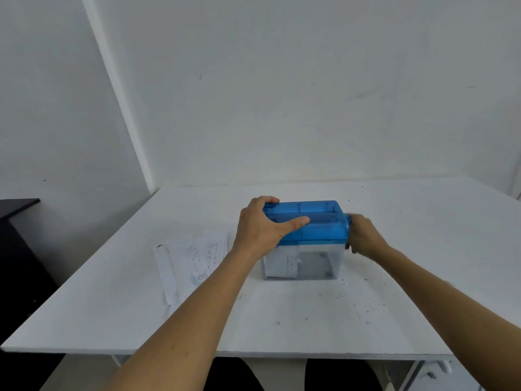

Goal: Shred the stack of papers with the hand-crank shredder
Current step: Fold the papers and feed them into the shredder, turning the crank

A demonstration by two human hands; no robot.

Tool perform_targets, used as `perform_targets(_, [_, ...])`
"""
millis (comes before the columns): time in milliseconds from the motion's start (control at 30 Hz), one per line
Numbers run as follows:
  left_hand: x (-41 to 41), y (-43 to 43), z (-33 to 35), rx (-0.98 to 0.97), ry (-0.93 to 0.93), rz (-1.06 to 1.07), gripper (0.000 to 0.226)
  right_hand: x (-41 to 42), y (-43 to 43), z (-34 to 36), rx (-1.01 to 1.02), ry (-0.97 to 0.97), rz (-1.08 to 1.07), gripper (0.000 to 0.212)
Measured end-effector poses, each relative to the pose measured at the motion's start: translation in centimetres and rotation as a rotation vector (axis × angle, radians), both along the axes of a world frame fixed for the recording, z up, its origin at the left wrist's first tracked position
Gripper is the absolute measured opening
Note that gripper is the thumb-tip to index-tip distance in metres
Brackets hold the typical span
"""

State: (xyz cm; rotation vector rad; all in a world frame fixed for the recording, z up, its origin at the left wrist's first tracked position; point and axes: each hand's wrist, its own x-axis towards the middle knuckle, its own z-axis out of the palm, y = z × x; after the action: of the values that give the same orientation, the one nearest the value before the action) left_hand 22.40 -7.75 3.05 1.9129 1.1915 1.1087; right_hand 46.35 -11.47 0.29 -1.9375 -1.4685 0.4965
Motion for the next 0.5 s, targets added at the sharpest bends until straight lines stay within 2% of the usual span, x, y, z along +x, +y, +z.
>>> perform_targets(100, [0.1,0.0,0.0,0.007,0.006,0.008,0.077,-0.8,-2.4,-0.9,-0.083,0.115,0.011,0.031])
perform_targets(233, [0.1,0.0,0.2,0.006,0.021,0.013,0.078,-0.6,-5.6,0.9,-0.239,0.176,0.082,0.041])
perform_targets(333, [0.1,-0.1,0.1,-0.003,0.03,0.01,0.087,-0.2,-7.9,4.1,-0.284,0.136,0.208,0.038])
perform_targets(433, [0.1,-0.2,0.3,-0.011,0.032,0.007,0.096,0.5,-9.5,8.0,-0.246,0.144,0.311,0.04])
perform_targets(500, [0.0,-0.2,0.4,-0.012,0.031,0.004,0.099,0.9,-9.6,10.0,-0.213,0.065,0.349,0.037])
